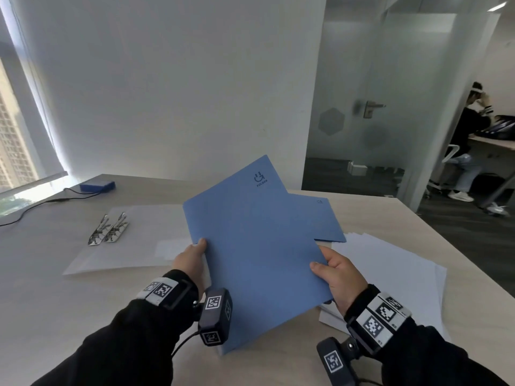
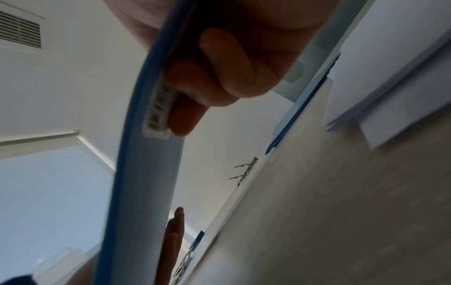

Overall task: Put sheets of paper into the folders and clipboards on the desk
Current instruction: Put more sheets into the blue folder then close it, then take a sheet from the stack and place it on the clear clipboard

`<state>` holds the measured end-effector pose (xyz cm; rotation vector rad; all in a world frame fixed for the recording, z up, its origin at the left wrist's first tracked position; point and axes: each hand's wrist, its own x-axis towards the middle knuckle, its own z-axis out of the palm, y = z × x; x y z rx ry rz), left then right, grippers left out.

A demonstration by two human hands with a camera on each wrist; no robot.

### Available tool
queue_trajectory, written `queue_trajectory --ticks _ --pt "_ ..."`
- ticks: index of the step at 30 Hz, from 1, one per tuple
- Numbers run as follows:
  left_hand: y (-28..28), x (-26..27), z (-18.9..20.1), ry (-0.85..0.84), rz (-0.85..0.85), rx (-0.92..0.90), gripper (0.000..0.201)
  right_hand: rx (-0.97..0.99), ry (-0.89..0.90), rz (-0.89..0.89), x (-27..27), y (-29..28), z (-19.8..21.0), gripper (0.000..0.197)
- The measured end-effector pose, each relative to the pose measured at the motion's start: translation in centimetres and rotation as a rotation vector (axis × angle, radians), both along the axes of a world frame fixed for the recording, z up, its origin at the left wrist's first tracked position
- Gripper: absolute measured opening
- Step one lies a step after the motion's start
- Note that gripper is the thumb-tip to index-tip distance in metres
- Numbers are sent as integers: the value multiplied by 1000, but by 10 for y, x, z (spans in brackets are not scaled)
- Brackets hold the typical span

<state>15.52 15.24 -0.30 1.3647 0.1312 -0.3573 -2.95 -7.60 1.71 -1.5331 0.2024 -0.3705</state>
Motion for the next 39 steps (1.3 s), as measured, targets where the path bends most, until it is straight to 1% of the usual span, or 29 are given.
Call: queue_trajectory --ticks 1,2,3,6,8,9,11,12,14,16,20,24,29,33,36,39 --pt "-3 -12 9 -5 -6 -25 19 9 4 -2 0 0 -1 35" --pt "-6 -19 14 -6 -17 -49 10 18 17 -8 1 0 1 34" --pt "-8 -24 15 -6 -44 -84 8 16 40 -14 2 -1 1 33" --pt "-15 -21 12 -24 -73 -137 11 -65 177 -77 1 -6 4 24" --pt "-19 -18 11 -30 -57 -166 12 -100 246 -113 2 -17 0 32" --pt "-21 -18 11 -31 -70 -199 14 -89 250 -135 2 -23 -2 32" --pt "-27 -17 10 -12 -118 -248 23 -12 222 -204 3 -33 -6 22" --pt "-30 -19 10 1 -151 -247 29 55 198 -245 4 -38 -6 19" --pt "-37 -21 9 10 -214 -221 36 189 148 -332 8 -51 -9 23" --pt "-45 -24 6 8 -281 -195 35 271 131 -417 15 -65 -10 23" --pt "-61 -29 1 23 -391 -125 30 310 152 -582 40 -96 -13 22" --pt "-70 -30 -5 -89 -422 -43 25 285 205 -679 77 -126 -14 19" --pt "-71 -28 -20 -173 -500 20 21 222 286 -703 123 -150 -15 20" --pt "-68 -26 -26 -207 -528 28 22 217 377 -676 149 -160 -15 15" --pt "-66 -26 -27 -220 -531 30 23 268 395 -641 155 -162 -20 27" --pt "-66 -27 -25 -231 -523 32 23 342 350 -657 144 -163 -23 31"
